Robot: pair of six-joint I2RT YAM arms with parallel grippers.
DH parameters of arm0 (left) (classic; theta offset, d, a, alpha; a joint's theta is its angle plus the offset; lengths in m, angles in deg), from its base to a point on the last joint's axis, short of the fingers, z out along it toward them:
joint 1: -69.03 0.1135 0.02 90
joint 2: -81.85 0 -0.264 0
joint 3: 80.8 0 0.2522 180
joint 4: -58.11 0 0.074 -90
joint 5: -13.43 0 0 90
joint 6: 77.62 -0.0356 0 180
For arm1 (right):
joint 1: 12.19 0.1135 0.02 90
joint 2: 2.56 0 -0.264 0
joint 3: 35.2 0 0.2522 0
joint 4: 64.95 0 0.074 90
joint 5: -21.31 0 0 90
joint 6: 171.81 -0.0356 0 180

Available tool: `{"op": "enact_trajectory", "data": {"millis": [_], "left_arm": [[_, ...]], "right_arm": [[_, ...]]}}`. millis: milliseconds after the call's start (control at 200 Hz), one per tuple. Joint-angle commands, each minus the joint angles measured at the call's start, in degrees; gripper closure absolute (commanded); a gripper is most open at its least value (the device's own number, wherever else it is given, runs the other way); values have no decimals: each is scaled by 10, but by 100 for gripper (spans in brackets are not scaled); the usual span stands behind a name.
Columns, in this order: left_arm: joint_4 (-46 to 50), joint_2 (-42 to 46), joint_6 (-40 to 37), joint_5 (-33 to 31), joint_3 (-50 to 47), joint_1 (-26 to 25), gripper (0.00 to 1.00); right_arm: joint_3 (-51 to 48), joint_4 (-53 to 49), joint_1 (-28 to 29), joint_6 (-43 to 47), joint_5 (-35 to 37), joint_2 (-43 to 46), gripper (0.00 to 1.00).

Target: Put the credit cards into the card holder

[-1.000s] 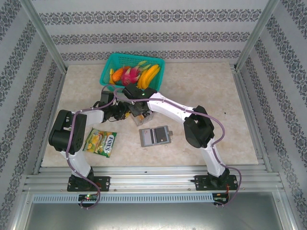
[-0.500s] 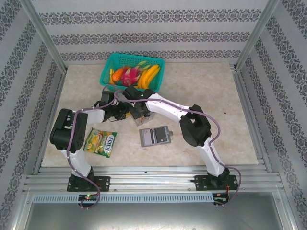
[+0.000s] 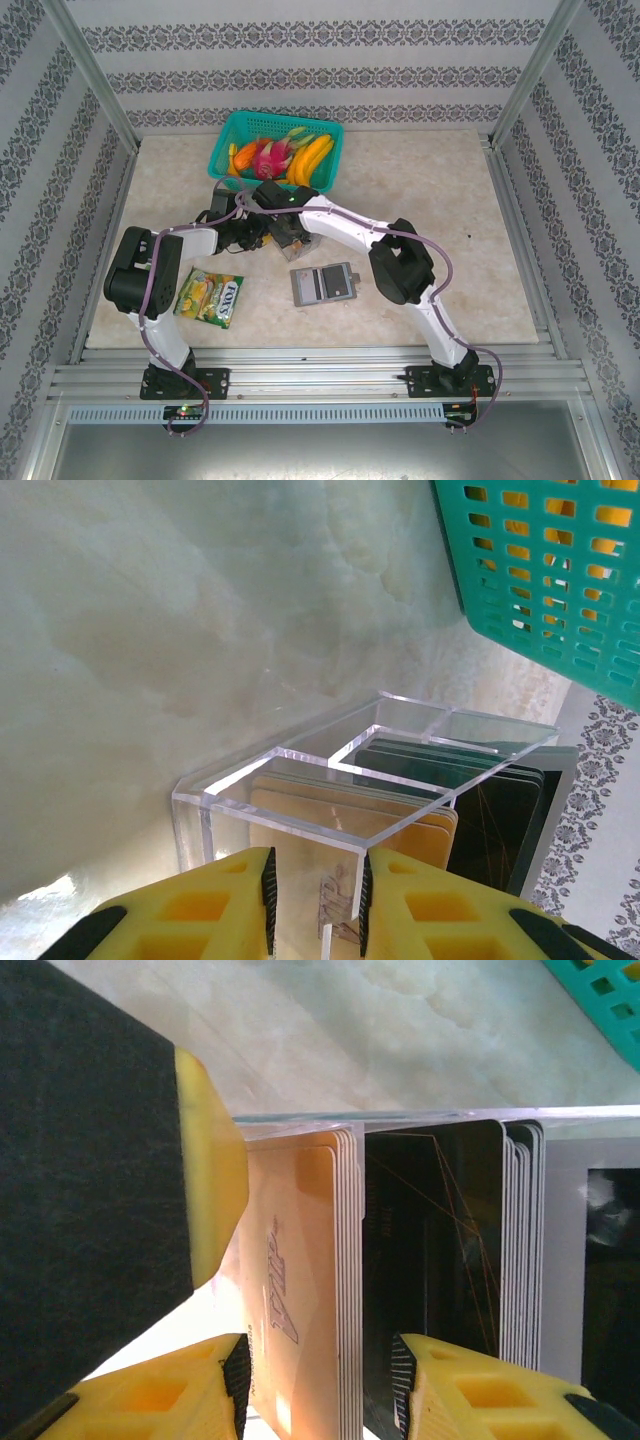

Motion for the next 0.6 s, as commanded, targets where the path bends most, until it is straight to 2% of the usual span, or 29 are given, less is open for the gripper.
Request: {"op": "enact_trajectory", "data": {"millis": [0,420,595], "left_arm": [[38,-15,-8,-20,-10,1,72],[37,-15,-9,-24,-16,1,74],[34,-15,-9,-23,-19,1,74]], "right_arm": [[16,-21,11,14,61,-18,57],[10,-17,23,20,141,-9,64],[11,-18,25,25,135,-12,64]]}}
